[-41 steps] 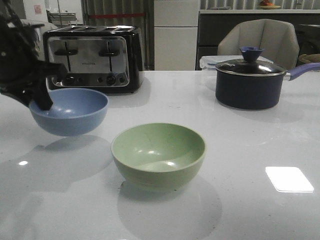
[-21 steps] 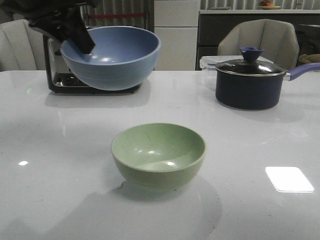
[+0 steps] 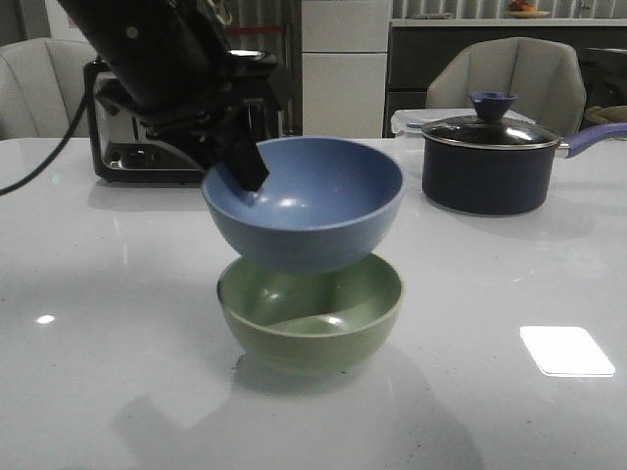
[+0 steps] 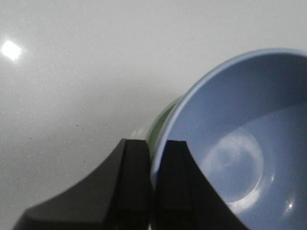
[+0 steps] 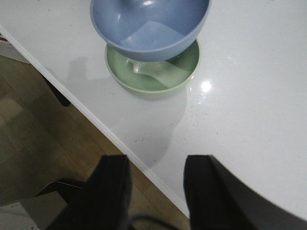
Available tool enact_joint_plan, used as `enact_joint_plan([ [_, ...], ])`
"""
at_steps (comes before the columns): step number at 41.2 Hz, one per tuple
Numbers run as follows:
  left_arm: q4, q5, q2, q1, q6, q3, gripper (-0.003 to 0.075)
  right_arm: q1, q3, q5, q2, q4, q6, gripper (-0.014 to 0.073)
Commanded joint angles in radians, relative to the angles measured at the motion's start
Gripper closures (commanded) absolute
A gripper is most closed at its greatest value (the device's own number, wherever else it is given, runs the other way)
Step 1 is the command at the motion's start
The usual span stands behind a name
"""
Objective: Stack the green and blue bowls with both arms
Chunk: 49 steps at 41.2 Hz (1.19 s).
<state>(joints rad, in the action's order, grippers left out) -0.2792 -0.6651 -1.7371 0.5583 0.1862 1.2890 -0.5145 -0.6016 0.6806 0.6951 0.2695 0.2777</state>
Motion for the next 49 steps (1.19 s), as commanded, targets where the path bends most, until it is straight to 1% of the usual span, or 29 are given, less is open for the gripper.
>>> enact_joint_plan([
  [1,-0.038,0.061,0.010,0.010,-0.001,0.024,0.0627,0.000,-0.026,-0.062,-0.006,0.005,0.011,0.0198],
  [10,-0.049,0.054,-0.041,0.012,-0.001,0.024,0.0626,0.000,-0.026,-0.062,-0.006,0.005,0.011,0.0198],
  [13,-0.049,0.049,-0.053,0.012,-0.001,0.024,0.0603,0.000,-0.026,-0.062,-0.006,0.005,0.011,0.0198],
  [16,-0.052,0.045,-0.061,0.012,0.002,0.024,0.0545,0.000,-0.026,-0.062,-0.006,0.005,0.011,0.0198],
  [23,-0.055,0.040,-0.063,0.012,0.014,0.024,0.0327,0.000,-0.026,-0.062,-0.006,0.005,0.011,0.0198],
  [25,-0.056,0.040,-0.056,0.012,0.020,0.024,0.0286,0.000,-0.026,-0.062,-0.006,0.005,0.011,0.0198],
  [26,-0.056,0.040,-0.051,0.012,0.020,0.024,0.0279,0.000,-0.026,-0.062,-0.006,0.005,0.011,0.0198],
  [29,-0.050,0.035,-0.024,0.012,0.020,0.024,0.0279,0.000,-0.026,-0.062,-0.006,0.005,0.011,0.0198],
  [33,-0.049,0.010,0.033,0.012,0.059,0.024,0.0286,0.000,-0.026,-0.062,-0.006,0.005,0.011,0.0198],
  [39,-0.029,-0.036,0.155,0.012,0.099,0.014,0.0285,0.000,-0.026,-0.062,-0.006,0.005,0.011,0.0198],
  [45,-0.025,-0.039,0.305,0.012,0.127,-0.057,0.0285,0.000,-0.026,-0.062,-0.006,0.005,0.011,0.0198],
  [49,-0.013,-0.039,0.419,0.012,0.146,-0.133,0.0285,0.000,-0.026,-0.062,-0.006,0.005,0.011,0.0198],
])
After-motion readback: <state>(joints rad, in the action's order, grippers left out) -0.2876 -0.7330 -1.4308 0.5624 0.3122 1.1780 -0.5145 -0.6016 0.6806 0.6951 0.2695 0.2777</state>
